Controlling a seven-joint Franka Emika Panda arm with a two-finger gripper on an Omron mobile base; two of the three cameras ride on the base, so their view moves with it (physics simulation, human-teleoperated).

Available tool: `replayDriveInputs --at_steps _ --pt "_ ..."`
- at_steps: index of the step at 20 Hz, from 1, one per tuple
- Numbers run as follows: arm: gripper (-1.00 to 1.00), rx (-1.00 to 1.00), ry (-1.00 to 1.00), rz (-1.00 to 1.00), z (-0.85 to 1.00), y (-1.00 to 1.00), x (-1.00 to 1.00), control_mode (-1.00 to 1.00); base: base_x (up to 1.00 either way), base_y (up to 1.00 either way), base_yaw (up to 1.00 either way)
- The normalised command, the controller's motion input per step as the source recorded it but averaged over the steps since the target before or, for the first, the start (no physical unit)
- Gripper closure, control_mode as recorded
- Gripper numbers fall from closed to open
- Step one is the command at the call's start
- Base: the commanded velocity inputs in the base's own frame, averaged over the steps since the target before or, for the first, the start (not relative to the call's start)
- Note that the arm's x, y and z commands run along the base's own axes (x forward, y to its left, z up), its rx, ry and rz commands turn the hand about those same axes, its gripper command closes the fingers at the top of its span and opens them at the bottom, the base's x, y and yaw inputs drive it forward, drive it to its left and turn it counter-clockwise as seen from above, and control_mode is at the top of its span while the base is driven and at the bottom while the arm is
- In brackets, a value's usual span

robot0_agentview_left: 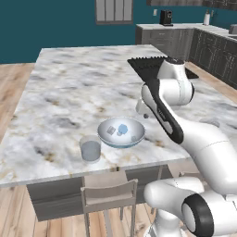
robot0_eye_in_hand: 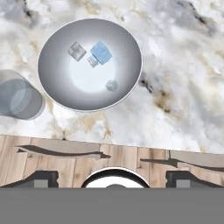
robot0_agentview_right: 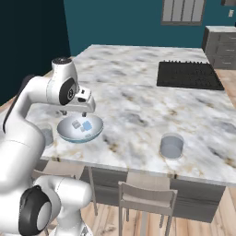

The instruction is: There are four ice cubes in the ice bowl. Place two ice cubes in each glass of water.

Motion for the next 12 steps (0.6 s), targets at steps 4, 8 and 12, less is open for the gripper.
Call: replayDriveInputs --at_steps 4,8,12 --pt "-1.00 0.00 0.00 0.00 -0.11 0.30 0.07 -1.00 0.00 0.00 0.00" --pt "-1.00 0.00 0.00 0.00 -0.08 0.34 0.23 -1.00 0.00 0.00 0.00" --pt "-1.00 -0.04 0.04 0.00 -0.29 0.19 0.34 -1.00 0.00 0.00 0.00"
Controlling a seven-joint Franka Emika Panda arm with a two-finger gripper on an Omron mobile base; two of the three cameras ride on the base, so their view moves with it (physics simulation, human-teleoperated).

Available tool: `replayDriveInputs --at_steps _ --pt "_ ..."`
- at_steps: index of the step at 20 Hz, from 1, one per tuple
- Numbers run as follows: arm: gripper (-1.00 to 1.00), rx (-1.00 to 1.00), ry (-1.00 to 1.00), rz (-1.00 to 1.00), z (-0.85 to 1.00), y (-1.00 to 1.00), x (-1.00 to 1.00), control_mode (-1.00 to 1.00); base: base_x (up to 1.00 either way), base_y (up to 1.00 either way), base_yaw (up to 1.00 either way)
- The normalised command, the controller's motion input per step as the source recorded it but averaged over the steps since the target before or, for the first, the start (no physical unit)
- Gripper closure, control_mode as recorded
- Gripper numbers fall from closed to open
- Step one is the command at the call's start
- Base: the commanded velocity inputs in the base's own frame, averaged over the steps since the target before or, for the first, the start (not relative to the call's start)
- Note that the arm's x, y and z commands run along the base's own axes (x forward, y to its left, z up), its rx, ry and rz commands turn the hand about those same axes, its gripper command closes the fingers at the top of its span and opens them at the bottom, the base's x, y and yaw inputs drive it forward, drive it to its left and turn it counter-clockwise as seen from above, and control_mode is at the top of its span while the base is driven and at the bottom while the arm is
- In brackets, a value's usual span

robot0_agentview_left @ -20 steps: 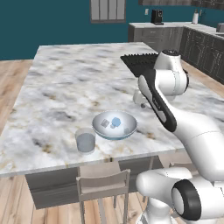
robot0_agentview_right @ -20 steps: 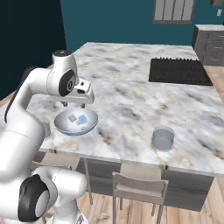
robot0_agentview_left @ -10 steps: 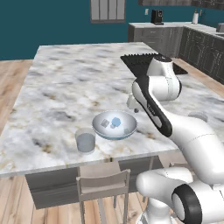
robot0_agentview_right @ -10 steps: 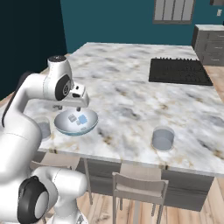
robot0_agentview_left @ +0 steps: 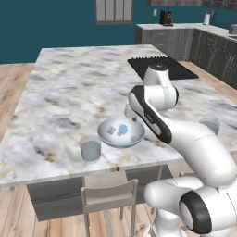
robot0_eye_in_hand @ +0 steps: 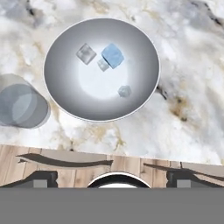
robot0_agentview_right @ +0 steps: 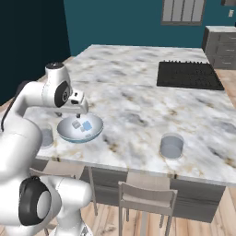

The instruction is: There are four ice cubes in the ice bowl. Place two ice cubes in each glass of water.

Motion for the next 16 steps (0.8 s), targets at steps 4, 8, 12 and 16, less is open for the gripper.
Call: replayDriveInputs --at_steps 4,8,12,16 --pt "-1.00 -0.12 0.10 0.02 -0.32 0.10 0.31 -1.00 0.00 0.00 0.00" --pt "-1.00 -0.05 0.04 0.04 -0.34 0.05 0.32 -1.00 0.00 0.00 0.00" --pt "-1.00 0.00 0.02 0.06 -0.43 0.00 0.27 -1.00 0.00 0.00 0.00" --pt "-1.00 0.00 0.02 0.07 -0.45 0.00 0.24 -1.00 0.00 0.00 0.00"
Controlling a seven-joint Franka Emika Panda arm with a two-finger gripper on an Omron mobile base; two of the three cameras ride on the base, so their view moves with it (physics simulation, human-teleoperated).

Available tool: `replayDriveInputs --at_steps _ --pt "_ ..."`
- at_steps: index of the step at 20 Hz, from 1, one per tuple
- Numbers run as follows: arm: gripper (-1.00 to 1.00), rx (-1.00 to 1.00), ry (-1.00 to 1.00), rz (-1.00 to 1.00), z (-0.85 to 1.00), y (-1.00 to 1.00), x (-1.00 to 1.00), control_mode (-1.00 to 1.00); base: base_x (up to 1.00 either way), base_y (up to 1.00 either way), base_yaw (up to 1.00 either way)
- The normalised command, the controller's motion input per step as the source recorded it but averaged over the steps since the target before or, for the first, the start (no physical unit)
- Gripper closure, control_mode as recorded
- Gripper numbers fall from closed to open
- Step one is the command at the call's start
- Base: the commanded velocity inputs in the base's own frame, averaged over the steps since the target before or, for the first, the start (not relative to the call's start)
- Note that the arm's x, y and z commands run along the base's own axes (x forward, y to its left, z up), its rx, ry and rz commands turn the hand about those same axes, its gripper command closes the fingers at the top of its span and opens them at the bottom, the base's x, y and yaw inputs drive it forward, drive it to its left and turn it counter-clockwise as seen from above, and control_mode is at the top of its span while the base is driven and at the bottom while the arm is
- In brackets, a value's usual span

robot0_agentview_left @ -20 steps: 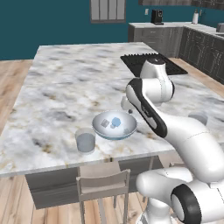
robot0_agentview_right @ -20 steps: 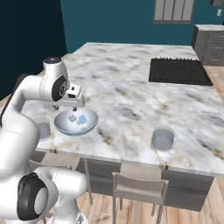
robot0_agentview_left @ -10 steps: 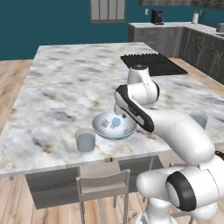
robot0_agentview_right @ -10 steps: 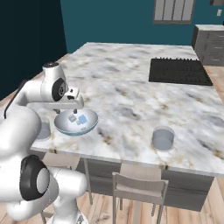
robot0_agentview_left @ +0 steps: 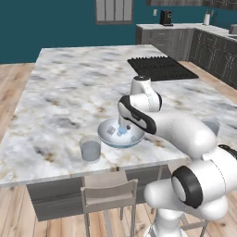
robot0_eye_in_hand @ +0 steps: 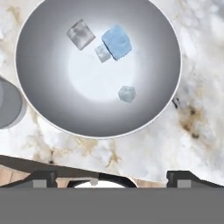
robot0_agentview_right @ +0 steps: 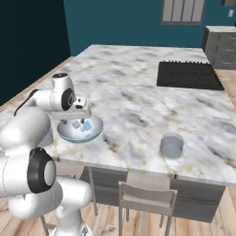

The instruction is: There are four ice cubes in the ice bowl. Place two ice cubes in each glass of water.

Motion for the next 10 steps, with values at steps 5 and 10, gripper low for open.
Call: replayDriveInputs --at_steps 5,10 --pt "-1.00 -0.01 0.07 0.09 -0.38 0.00 0.23 -1.00 0.00 0.00 0.00" --pt "-1.00 -0.04 0.14 0.12 -0.40 0.00 0.17 -1.00 0.00 0.00 0.00"
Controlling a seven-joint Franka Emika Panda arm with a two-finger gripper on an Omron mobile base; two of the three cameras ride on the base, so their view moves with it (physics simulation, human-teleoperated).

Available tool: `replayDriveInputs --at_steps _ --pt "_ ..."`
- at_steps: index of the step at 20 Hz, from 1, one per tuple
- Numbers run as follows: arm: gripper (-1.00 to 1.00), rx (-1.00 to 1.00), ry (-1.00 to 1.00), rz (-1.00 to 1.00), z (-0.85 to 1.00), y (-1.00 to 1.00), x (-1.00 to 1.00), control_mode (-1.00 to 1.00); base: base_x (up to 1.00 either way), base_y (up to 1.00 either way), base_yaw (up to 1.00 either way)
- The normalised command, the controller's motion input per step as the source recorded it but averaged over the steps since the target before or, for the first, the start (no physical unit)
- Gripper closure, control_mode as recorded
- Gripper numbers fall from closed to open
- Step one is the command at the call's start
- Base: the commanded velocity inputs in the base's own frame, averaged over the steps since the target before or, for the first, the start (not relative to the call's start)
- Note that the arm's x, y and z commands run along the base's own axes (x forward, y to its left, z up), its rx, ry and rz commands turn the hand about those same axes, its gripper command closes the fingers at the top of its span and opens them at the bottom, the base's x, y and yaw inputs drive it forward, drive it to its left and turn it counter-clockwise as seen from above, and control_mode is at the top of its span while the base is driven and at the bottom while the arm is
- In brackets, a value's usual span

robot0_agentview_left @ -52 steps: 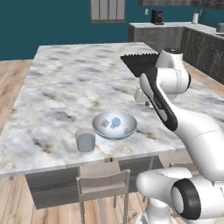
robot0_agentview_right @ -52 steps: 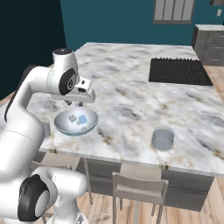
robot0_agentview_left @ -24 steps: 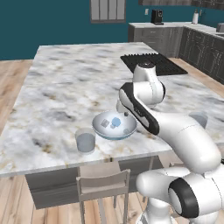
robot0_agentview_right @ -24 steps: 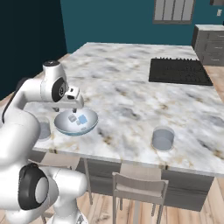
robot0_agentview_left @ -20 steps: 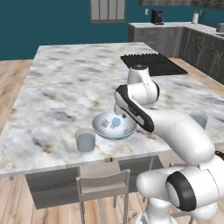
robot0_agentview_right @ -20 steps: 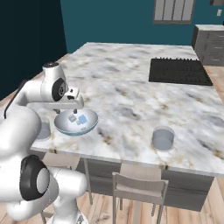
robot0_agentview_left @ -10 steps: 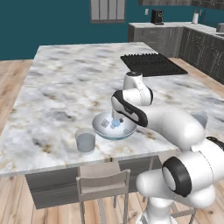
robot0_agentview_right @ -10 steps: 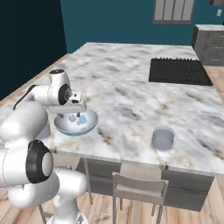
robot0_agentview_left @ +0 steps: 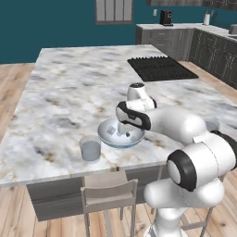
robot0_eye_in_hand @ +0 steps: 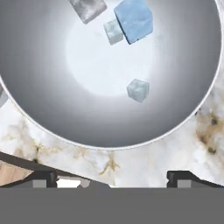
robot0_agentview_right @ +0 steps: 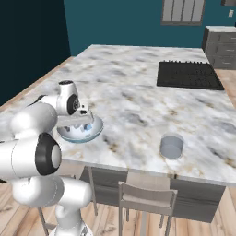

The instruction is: There are four ice cubes in the ice bowl. Place two ice cubes in each glass of water.

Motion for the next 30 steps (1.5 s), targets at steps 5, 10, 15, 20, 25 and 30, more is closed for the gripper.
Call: replayDriveInputs --at_steps 5,10,15,20,25,30 --pt "-1.00 -0.03 0.12 0.14 -0.36 0.00 0.18 -1.00 0.00 0.00 0.00" --pt "-1.00 0.00 0.05 0.17 -0.24 0.00 0.18 -1.00 0.00 0.00 0.00" --pt "-1.00 0.00 0.00 0.16 -0.20 -0.03 0.18 -1.00 0.00 0.00 0.00" --pt "-1.00 0.00 0.00 0.10 -0.28 -0.11 0.09 -1.00 0.00 0.00 0.00" --pt "-1.00 0.00 0.00 0.07 -0.20 -0.09 0.11 -1.00 0.00 0.00 0.00" --pt "-1.00 0.00 0.00 0.07 -0.16 -0.09 0.09 -1.00 0.00 0.00 0.00"
